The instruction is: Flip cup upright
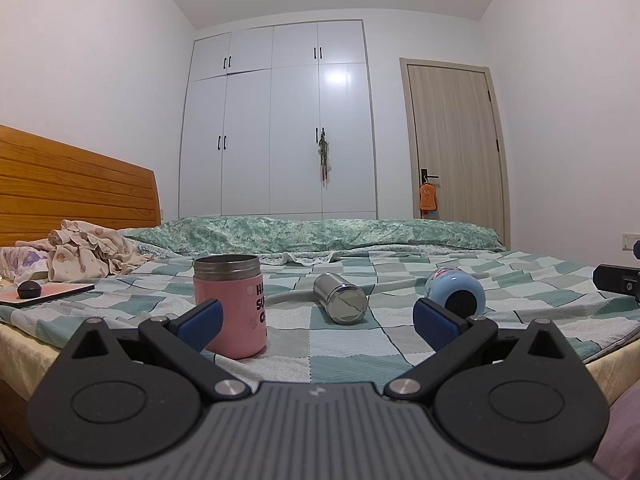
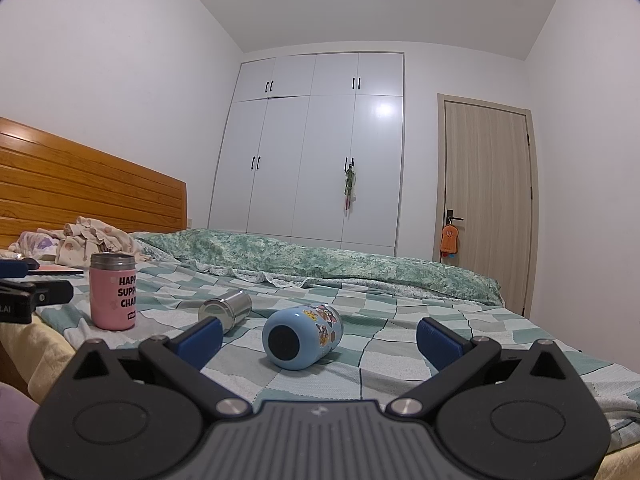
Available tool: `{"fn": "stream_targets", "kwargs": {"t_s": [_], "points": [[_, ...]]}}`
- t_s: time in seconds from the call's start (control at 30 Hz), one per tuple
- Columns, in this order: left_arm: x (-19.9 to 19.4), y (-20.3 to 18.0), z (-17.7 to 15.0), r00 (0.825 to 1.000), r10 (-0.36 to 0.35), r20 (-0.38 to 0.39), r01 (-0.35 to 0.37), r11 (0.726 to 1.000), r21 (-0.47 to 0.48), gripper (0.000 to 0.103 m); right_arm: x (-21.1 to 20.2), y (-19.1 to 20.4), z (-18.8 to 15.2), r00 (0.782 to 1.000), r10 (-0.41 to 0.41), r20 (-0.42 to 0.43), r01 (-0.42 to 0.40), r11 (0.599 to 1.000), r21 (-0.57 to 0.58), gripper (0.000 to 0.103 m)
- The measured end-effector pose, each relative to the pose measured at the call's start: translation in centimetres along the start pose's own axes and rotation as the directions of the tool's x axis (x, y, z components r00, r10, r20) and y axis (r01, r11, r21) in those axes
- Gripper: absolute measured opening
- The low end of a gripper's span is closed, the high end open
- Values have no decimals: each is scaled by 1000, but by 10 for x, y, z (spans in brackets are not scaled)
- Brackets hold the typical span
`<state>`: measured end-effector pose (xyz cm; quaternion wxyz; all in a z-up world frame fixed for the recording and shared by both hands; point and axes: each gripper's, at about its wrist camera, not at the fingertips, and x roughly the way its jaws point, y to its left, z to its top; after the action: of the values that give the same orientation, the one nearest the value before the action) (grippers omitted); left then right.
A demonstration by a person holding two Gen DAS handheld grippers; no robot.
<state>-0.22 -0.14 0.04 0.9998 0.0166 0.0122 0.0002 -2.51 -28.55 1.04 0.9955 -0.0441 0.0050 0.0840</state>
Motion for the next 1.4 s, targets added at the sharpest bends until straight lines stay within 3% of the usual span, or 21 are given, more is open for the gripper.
{"fn": "stream_targets", "kwargs": {"t_s": [1.4], "points": [[0, 0, 0, 1000, 1, 1, -1, 1000, 0, 103, 3, 3, -1, 1000, 0, -1, 0, 1000, -3, 103]]}}
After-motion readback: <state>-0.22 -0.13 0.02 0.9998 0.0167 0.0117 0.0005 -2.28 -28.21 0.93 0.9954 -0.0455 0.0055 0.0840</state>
